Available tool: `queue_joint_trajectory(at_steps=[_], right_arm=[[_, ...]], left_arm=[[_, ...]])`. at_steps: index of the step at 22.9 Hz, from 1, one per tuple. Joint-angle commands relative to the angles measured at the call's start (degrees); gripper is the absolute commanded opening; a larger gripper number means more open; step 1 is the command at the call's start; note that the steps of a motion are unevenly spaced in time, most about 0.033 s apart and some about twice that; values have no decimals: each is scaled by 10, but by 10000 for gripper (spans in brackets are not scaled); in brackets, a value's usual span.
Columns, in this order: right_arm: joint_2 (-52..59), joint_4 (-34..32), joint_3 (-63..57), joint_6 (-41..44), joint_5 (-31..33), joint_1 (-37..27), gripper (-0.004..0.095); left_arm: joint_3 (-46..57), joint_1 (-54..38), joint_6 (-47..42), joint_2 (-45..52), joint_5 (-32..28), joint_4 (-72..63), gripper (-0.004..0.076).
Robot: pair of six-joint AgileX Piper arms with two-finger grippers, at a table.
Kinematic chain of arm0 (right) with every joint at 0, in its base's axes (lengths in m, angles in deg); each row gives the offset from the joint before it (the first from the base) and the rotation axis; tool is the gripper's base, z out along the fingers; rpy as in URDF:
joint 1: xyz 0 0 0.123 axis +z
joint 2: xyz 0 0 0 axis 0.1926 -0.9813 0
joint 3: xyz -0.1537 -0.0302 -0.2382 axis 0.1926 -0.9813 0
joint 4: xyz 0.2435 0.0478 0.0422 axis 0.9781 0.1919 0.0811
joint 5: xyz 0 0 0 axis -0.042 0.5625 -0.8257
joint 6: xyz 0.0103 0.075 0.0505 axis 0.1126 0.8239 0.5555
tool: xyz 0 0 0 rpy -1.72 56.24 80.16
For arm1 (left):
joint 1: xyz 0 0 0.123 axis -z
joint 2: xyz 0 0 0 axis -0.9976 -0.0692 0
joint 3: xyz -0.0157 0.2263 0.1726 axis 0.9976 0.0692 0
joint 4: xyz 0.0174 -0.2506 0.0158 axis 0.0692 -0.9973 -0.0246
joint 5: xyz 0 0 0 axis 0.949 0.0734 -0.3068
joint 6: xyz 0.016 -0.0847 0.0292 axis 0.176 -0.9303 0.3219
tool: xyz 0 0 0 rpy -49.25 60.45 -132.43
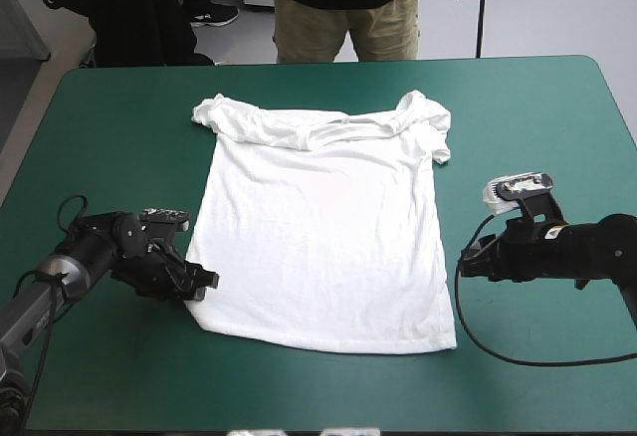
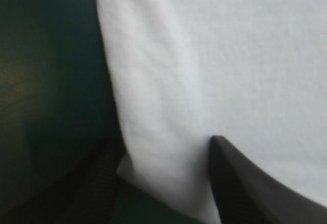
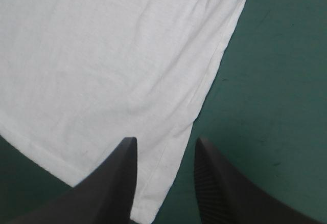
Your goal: Fold the cloth
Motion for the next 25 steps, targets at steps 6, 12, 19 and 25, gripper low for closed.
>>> queue_joint_trajectory(at_steps=[6, 12, 19, 25], right_arm=[[-3, 14, -25, -27, -10, 29, 299], [-14, -159, -116, 162, -78, 238, 389], [-67, -116, -116, 218, -116, 252, 614], [-144, -104, -116, 193, -113, 252, 442]], left_arm=[[-6, 1, 29, 1, 16, -8, -17], [-6, 1, 29, 1, 20, -12, -17], [-6, 1, 29, 1, 13, -12, -17], [-6, 1, 29, 1, 1, -12, -17]])
